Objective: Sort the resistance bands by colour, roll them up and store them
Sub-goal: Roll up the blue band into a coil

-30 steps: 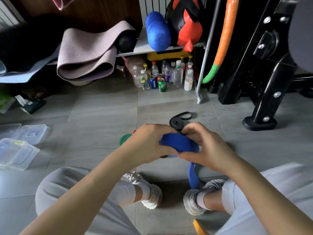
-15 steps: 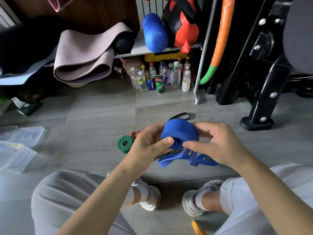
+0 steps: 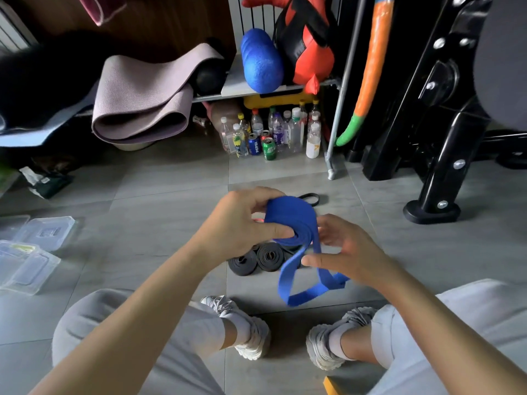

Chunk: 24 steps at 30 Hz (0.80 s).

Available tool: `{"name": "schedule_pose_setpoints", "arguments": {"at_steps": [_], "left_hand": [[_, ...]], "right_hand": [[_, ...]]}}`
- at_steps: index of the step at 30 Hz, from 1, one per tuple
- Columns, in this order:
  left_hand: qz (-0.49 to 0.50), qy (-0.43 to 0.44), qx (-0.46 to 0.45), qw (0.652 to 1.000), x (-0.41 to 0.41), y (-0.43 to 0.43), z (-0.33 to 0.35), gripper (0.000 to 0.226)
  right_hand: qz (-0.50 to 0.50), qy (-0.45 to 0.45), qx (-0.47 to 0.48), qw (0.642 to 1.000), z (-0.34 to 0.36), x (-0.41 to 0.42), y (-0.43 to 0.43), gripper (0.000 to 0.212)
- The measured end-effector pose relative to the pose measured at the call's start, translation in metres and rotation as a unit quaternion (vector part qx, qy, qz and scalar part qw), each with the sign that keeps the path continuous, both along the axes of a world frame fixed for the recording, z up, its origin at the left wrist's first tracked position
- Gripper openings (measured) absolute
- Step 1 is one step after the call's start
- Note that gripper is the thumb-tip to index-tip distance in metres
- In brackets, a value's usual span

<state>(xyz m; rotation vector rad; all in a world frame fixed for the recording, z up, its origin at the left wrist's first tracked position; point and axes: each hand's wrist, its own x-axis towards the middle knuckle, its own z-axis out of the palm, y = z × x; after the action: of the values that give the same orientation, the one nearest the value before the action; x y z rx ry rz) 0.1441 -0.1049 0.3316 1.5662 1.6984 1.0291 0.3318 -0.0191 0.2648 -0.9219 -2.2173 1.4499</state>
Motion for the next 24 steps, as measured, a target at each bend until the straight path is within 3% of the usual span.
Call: {"name": "schedule_pose_setpoints", "arguments": {"at_steps": [4,7,12,15,17,21,24], "left_hand": [[0.073,-0.244,0.066,0.965,-0.007,0.003,0.018,0.04],[0.095,-0.325,0.122,0.933,-0.022,0.009,0.046,0.033],[0.089,-0.285,0.172,0.939,-0.038,0.011,0.085,0.031],[0.079,-0.265,0.171,0.945,-0.043,0.011,0.093,0.032],[0.073,-0.235,0.139,0.959,-0.041,0.012,0.091,0.034],[0.063,-0.112,0.076,0.989,-0.034,0.009,0.077,0.039],[0.059,-0.031,0.045,0.997,-0.034,0.002,0.069,0.038]], "right_hand": [[-0.017,-0.08,0.027,0.996,-0.007,-0.018,0.005,0.022],[-0.033,-0.068,0.031,0.997,0.013,-0.031,0.019,0.023],[0.001,0.025,0.061,0.998,0.069,-0.036,0.038,0.017],[0.025,-0.002,0.049,0.998,0.068,-0.037,0.04,0.004],[0.054,0.0,0.017,0.998,0.063,-0.039,0.035,0.012],[0.026,0.132,-0.068,0.989,0.062,-0.047,0.016,0.049],[0.008,0.196,-0.054,0.979,0.067,-0.052,0.007,0.038]]}}
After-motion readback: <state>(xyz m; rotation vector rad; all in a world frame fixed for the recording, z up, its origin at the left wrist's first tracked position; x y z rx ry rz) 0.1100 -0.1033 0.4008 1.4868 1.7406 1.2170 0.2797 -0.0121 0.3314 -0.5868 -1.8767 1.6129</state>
